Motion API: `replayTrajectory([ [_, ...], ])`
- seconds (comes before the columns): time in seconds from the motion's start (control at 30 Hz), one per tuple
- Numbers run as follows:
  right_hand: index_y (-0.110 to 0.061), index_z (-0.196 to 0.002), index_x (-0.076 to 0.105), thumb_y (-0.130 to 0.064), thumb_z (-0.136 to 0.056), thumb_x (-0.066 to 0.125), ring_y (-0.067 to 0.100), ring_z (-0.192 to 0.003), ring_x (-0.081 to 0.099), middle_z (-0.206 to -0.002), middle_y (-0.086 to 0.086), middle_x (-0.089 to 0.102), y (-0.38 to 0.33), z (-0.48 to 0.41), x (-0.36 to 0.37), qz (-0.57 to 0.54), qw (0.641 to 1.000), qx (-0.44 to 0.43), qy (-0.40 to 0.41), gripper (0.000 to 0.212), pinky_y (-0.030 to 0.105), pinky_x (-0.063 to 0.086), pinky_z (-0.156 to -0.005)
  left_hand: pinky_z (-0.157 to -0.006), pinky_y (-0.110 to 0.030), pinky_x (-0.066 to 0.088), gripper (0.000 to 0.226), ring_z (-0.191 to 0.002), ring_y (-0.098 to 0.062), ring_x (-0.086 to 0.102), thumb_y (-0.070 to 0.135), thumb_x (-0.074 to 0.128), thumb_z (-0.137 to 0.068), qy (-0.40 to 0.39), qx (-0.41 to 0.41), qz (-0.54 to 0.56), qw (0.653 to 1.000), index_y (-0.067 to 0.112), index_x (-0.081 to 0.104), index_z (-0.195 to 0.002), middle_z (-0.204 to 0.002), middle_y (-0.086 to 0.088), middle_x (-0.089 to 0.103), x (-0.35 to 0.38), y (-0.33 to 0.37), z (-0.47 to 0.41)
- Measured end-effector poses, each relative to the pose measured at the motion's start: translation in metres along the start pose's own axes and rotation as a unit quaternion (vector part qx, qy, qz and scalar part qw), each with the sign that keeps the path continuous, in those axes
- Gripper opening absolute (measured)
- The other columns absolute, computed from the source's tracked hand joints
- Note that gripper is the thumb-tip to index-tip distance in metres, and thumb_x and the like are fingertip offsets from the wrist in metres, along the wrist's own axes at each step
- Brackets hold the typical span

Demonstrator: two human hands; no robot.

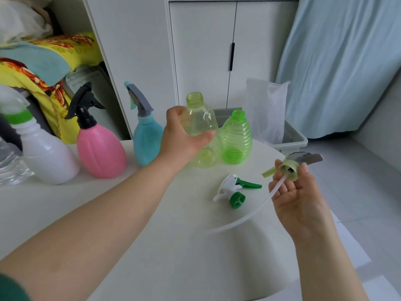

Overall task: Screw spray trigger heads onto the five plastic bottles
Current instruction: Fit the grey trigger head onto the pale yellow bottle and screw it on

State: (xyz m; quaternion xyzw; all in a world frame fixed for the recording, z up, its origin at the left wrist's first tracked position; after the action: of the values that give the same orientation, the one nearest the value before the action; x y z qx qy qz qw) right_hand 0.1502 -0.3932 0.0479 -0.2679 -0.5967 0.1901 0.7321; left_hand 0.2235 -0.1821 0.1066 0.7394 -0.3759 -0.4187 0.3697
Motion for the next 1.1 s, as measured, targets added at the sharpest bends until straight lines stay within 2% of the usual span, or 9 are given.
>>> replayTrajectory([
  [0.07, -0.012, -0.088, 0.055, -0.027, -0.09, 0.042, 0.001, -0.052, 0.063, -0.064, -0.004, 0.073, 0.001, 0.001, 0.001, -0.005, 1.0, 0.001, 0.002, 0.02, 0.012, 0.052, -0.056, -0.067, 0.003, 0.031, 0.064, -0.105, -0.008, 0.045, 0.025, 0.078, -0.064, -0.008, 0.025, 0.016, 1.0, 0.025, 0.034, -0.11, -0.119, 0.006, 0.047, -0.012, 0.01, 0.014],
  [0.17, -0.011, -0.092, 0.055, -0.028, -0.09, 0.042, 0.002, -0.058, 0.066, -0.065, -0.004, 0.073, 0.001, 0.004, 0.001, -0.011, 1.0, -0.001, 0.001, 0.022, 0.014, 0.053, -0.057, -0.079, 0.001, 0.031, 0.06, -0.105, -0.001, 0.049, 0.032, 0.078, -0.056, -0.076, 0.051, 0.02, 0.996, 0.043, 0.034, -0.094, -0.112, 0.016, 0.05, -0.028, 0.022, 0.039],
  [0.23, -0.01, -0.091, 0.055, -0.029, -0.09, 0.042, 0.003, -0.063, 0.068, -0.065, -0.003, 0.074, -0.001, 0.006, 0.001, -0.016, 1.0, -0.005, 0.005, 0.023, 0.015, 0.054, -0.059, -0.077, 0.007, 0.028, 0.056, -0.098, 0.016, 0.045, 0.037, 0.073, -0.052, -0.11, 0.065, -0.011, 0.992, 0.051, 0.035, -0.092, -0.102, 0.028, 0.048, -0.041, 0.026, 0.054],
  [0.3, -0.009, -0.088, 0.056, -0.029, -0.089, 0.043, 0.005, -0.066, 0.069, -0.065, -0.002, 0.074, -0.006, 0.009, -0.001, -0.041, 0.999, -0.012, 0.019, 0.023, 0.017, 0.056, -0.063, -0.077, 0.005, 0.028, 0.06, -0.092, 0.015, 0.044, 0.039, 0.076, -0.053, -0.136, 0.071, -0.079, 0.985, 0.054, 0.037, -0.096, -0.099, 0.031, 0.046, -0.054, 0.023, 0.063],
  [0.4, -0.009, -0.085, 0.056, -0.026, -0.088, 0.046, 0.007, -0.069, 0.07, -0.067, 0.001, 0.074, -0.02, 0.014, -0.006, -0.105, 0.993, -0.032, 0.049, 0.02, 0.02, 0.057, -0.066, -0.088, -0.02, 0.032, 0.073, -0.106, -0.009, 0.044, 0.033, 0.076, -0.057, -0.185, 0.07, -0.225, 0.954, 0.042, 0.04, -0.12, -0.108, 0.019, 0.047, -0.064, 0.014, 0.074],
  [0.47, -0.008, -0.084, 0.056, -0.026, -0.088, 0.048, 0.008, -0.069, 0.07, -0.07, 0.003, 0.073, -0.026, 0.016, -0.009, -0.134, 0.988, -0.041, 0.063, 0.02, 0.021, 0.057, -0.066, -0.09, -0.025, 0.032, 0.077, -0.111, -0.014, 0.044, 0.031, 0.076, -0.058, -0.218, 0.077, -0.28, 0.932, 0.039, 0.039, -0.125, -0.118, 0.012, 0.049, -0.065, 0.011, 0.08],
  [0.67, -0.008, -0.087, 0.056, -0.025, -0.089, 0.048, 0.008, -0.067, 0.069, -0.089, 0.005, 0.065, -0.025, 0.017, -0.015, -0.139, 0.985, -0.049, 0.091, 0.019, 0.022, 0.057, -0.072, -0.093, -0.022, 0.024, 0.076, -0.118, -0.014, 0.039, 0.034, 0.072, -0.062, -0.247, 0.113, -0.322, 0.907, 0.041, 0.034, -0.128, -0.13, 0.012, 0.047, -0.056, 0.008, 0.094],
  [0.87, -0.007, -0.087, 0.054, -0.025, -0.09, 0.047, 0.008, -0.066, 0.07, -0.063, 0.001, 0.073, -0.023, 0.014, -0.013, -0.115, 0.988, -0.052, 0.083, 0.019, 0.022, 0.057, -0.071, -0.088, -0.015, 0.018, 0.076, -0.119, -0.013, 0.039, 0.034, 0.072, -0.063, -0.253, 0.129, -0.314, 0.906, 0.041, 0.034, -0.129, -0.131, 0.012, 0.046, -0.047, 0.011, 0.098],
  [1.1, -0.008, -0.086, 0.054, -0.026, -0.09, 0.045, 0.006, -0.065, 0.069, -0.061, -0.002, 0.073, -0.011, 0.01, -0.008, -0.071, 0.995, -0.038, 0.059, 0.02, 0.022, 0.057, -0.071, -0.081, -0.009, 0.015, 0.077, -0.116, -0.006, 0.034, 0.035, 0.071, -0.063, -0.267, 0.135, -0.293, 0.908, 0.044, 0.032, -0.128, -0.132, 0.014, 0.043, -0.039, 0.008, 0.102],
])
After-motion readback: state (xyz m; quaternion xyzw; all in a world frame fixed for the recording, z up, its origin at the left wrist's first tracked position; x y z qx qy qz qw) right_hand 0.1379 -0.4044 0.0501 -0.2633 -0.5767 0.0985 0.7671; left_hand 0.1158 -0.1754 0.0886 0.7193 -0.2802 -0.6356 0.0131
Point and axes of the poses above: each hand's wrist, its own z-axis away from the middle knuckle, its own x-axis out of the palm, y = z × x, the point moved 5 cm from there along -z, towards the middle knuckle
